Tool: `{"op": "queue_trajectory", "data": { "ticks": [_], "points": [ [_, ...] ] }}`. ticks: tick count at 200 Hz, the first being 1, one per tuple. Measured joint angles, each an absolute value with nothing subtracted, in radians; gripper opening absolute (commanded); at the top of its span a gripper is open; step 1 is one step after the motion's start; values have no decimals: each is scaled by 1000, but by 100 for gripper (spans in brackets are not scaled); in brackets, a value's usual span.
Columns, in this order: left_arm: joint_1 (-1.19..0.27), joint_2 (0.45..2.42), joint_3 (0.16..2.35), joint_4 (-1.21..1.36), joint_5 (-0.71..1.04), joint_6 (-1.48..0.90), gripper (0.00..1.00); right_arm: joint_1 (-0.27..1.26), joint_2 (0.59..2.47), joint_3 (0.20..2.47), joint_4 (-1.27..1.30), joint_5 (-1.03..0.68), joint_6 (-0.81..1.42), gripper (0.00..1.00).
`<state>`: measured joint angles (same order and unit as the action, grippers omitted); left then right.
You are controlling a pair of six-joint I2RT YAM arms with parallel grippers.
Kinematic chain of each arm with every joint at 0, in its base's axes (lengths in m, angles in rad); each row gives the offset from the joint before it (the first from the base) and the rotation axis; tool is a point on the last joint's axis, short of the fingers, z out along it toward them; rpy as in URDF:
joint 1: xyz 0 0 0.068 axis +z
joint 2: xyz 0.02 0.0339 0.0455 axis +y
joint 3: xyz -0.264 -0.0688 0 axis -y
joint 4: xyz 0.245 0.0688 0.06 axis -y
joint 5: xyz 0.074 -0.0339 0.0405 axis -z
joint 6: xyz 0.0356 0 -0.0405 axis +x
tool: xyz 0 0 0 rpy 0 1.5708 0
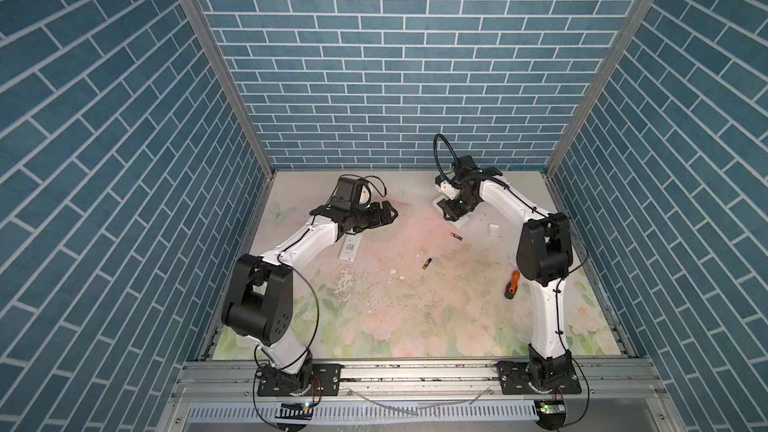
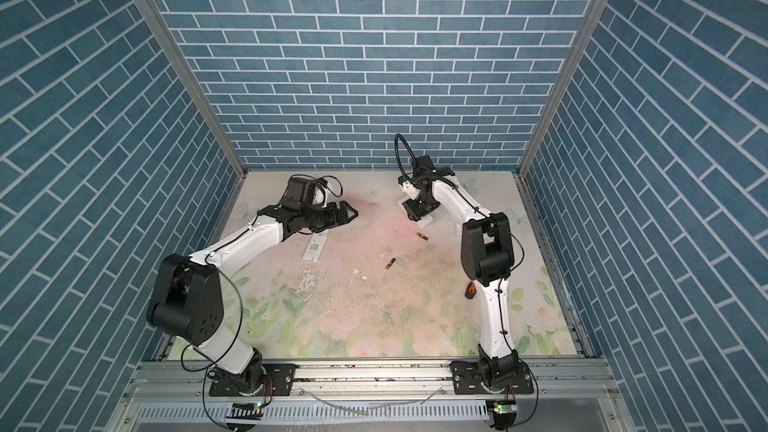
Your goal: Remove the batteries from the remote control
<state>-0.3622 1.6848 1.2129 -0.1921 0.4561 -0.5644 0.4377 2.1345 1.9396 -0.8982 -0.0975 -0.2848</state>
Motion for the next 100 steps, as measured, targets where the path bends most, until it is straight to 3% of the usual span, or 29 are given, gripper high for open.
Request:
{"op": "queue_trajectory", "data": {
  "ticks": [100],
  "points": [
    [-451,1789,1245,178,553,-739,88,584,1944,1828,-912,-128,-224,39]
  ]
}}
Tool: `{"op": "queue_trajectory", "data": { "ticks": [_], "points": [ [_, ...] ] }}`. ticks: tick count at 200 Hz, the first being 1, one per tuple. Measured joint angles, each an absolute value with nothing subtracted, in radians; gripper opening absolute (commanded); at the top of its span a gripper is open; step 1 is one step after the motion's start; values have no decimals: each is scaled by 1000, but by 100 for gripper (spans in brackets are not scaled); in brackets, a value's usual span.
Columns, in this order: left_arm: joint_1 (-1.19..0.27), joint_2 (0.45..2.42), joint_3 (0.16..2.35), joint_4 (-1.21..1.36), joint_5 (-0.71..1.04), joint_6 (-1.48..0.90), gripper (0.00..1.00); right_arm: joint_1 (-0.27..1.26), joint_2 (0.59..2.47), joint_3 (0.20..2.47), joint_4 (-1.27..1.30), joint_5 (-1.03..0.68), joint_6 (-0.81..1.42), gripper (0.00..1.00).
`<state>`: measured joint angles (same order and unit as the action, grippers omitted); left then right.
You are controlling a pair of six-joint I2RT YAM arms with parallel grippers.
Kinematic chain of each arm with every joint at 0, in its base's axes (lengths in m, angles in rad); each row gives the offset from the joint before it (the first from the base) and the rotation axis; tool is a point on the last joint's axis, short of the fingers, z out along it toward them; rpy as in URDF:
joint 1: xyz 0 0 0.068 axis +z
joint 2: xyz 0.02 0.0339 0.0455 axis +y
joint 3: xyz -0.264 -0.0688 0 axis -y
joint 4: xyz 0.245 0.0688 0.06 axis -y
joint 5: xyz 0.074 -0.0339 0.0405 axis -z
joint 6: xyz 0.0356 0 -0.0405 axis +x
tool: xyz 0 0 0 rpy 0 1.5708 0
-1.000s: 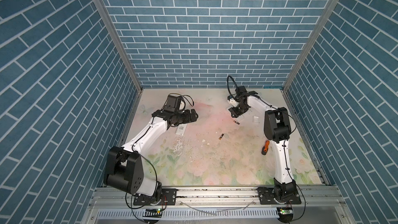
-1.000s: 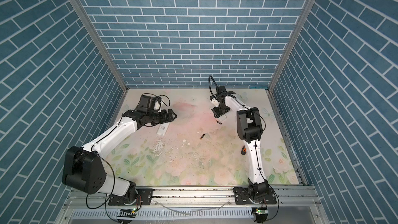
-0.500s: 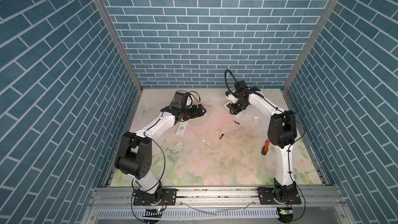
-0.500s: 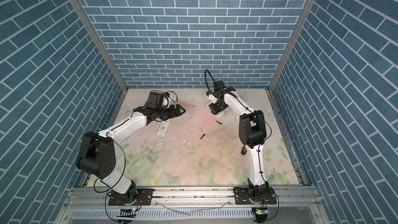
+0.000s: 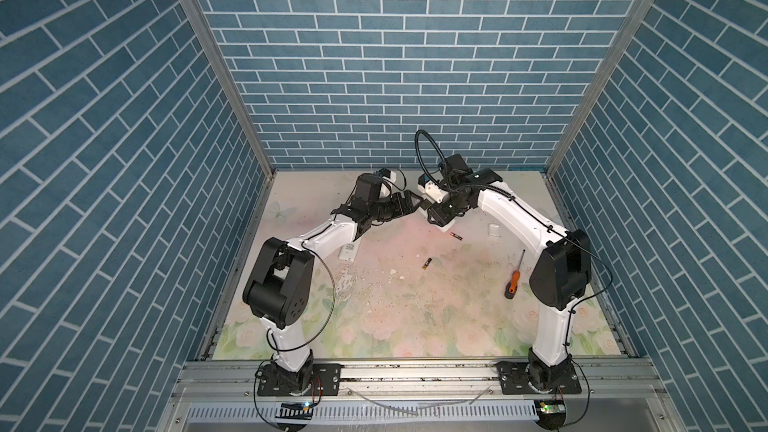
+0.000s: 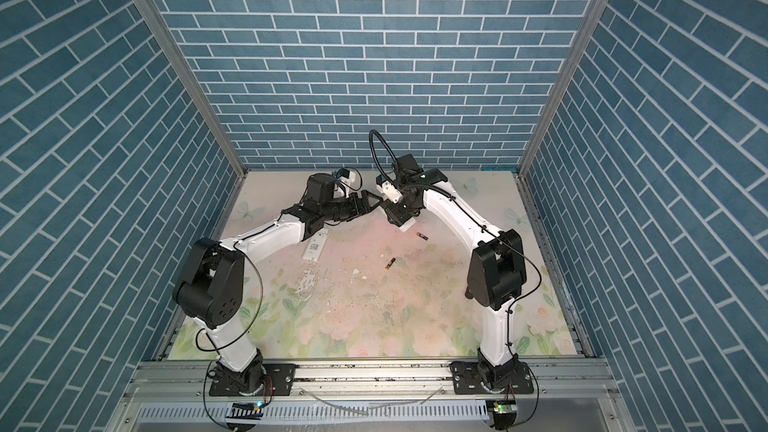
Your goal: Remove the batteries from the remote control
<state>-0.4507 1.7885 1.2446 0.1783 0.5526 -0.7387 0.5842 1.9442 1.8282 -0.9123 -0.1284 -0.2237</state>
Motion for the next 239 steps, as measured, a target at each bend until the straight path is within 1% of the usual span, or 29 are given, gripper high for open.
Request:
{"op": "queue_trajectory", "data": {
  "ticks": [35,90,105,122,131,146,189,218,239],
  "points": [
    [-456,1789,1227,226,563,-768,82,593,1936,1816,-912,-128,-207,38],
    [-467,1789,1200,269,570,-800,77,612,1914,1816,-912,-129,-206,37],
    [-469,1789,1200,279,571,-809,71,618,1913,1816,-912,-128,-206,36],
    [-472,1792,1200,298,578,-821,61,624,1913,1816,-912,-129,-206,36],
    [-474,1799,1200,318,585,-839,59,628,1913,1816,-912,-128,-206,36],
    [-477,1814,1201,347,595,-862,51,635,1913,1816,-912,-128,-202,35],
    [-481,1843,1201,388,609,-902,38,646,1909,1816,-912,-121,-195,34],
    [-480,1843,1201,397,607,-916,26,647,1900,1817,-912,-116,-189,33],
    [-478,1843,1201,421,616,-928,21,647,1897,1819,-913,-116,-181,33]
  ]
}}
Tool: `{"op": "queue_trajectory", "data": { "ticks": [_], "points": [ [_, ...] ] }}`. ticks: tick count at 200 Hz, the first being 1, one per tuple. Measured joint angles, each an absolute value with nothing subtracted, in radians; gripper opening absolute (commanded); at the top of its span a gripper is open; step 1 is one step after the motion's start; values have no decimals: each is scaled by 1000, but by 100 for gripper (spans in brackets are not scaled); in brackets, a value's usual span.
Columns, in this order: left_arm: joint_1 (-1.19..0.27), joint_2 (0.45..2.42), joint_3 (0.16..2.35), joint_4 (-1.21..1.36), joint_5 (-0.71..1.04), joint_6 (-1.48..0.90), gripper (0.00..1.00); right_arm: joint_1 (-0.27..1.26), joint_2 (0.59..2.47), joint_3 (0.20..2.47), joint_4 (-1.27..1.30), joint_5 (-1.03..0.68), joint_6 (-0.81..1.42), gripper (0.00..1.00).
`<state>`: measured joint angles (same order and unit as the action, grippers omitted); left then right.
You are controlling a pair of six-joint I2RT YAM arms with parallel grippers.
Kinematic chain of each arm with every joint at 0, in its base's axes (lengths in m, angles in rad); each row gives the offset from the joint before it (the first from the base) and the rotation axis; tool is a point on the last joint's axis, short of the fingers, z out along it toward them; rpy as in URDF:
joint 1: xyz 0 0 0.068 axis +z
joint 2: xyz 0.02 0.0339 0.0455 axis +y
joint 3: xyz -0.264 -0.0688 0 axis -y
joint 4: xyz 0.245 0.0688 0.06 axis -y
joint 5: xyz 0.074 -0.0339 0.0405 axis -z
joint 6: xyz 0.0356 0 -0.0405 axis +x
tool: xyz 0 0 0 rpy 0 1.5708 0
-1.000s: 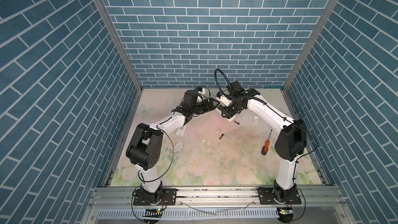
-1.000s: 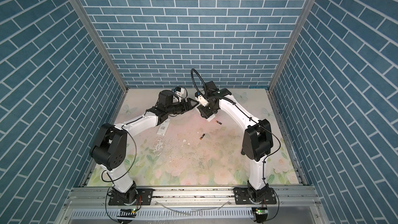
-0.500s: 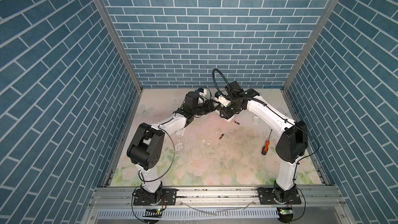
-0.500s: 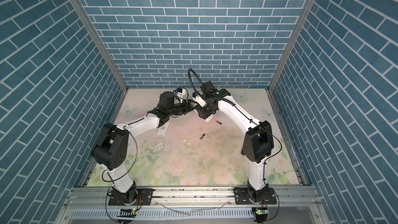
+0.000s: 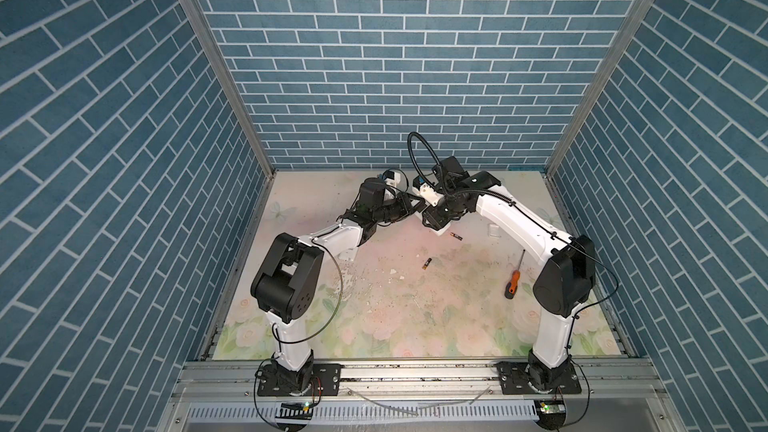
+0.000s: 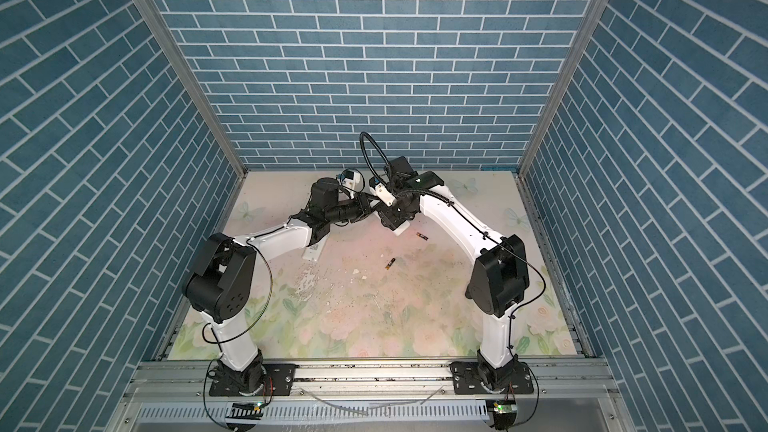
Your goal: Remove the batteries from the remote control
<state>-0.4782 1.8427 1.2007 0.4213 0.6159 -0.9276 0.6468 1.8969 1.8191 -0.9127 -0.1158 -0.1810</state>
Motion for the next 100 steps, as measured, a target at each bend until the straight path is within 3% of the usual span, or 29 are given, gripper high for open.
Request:
{"op": "queue_trajectory", "data": {
  "ticks": [74,100],
  "points": [
    [-476,1843,1201,453,638,-931,0,645,1897,1821,-913,-113,-179,31],
    [-476,1843,1201,454,638,-931,0,645,1897,1821,-912,-113,-179,42]
  ]
}}
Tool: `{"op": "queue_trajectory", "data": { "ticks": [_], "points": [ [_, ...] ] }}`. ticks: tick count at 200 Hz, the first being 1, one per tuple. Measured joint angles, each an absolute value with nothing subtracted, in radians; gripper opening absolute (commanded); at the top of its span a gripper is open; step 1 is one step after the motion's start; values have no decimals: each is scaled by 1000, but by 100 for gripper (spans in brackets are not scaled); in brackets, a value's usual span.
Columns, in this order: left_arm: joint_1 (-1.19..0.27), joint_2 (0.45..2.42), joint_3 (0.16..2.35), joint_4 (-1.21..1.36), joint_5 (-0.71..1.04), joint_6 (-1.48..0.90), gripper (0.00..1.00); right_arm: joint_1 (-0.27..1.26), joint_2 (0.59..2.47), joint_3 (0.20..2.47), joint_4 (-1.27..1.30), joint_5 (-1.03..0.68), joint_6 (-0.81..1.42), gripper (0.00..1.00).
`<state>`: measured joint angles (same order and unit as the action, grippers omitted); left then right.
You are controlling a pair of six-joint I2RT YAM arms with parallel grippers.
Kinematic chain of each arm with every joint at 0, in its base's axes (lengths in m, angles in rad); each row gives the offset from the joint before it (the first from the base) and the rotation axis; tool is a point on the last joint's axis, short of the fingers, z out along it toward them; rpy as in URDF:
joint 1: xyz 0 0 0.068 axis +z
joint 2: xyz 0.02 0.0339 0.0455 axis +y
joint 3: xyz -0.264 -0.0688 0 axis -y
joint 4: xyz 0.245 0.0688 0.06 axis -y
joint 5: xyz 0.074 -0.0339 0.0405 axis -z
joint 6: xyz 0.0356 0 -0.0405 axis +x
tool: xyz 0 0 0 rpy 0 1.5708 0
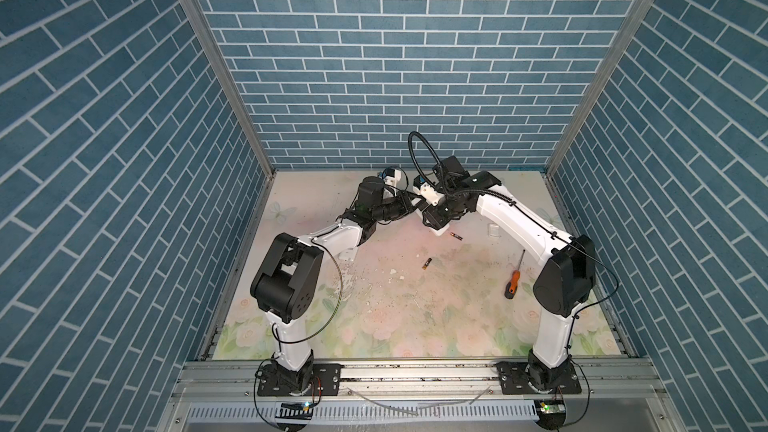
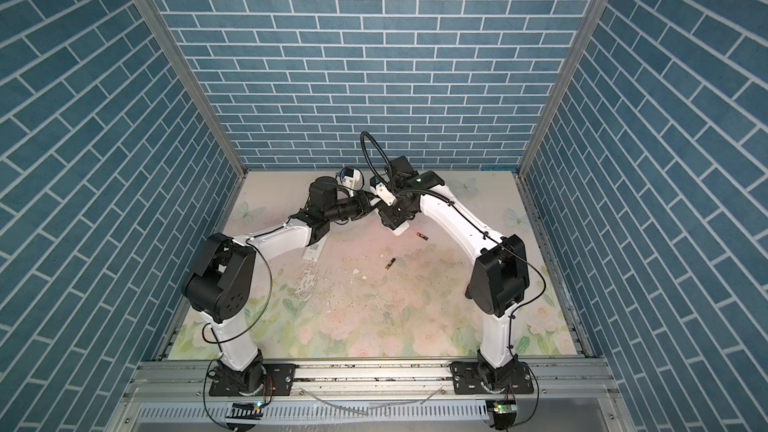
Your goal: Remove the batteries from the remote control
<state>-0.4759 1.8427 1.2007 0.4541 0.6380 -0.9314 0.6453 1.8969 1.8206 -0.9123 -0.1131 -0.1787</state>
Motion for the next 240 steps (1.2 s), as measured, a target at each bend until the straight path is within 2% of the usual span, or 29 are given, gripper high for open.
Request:
{"op": "queue_trajectory", "data": {
  "ticks": [28,75,119,144,186,240],
  "points": [
    [-474,1843,1201,461,637,-933,0,646,1896,1821,-905,-112,-170,60],
    [-469,1843,1201,484,641,-967,0,655,1840,1782,-804,-104,-129,78],
    [-446,1836,1195,501,651,-989,0,642,1752,1692,-705,-106,-76,79],
    [-414,1816,1169,544,655,-1009,0,589,1676,1576,-609,-171,10,76],
    [-361,1808,1134,696,656,-1078,0,418,1508,1303,-328,-346,300,72],
    [-363,1816,1135,878,637,-1154,0,426,1496,1093,195,-509,689,70]
  ]
}}
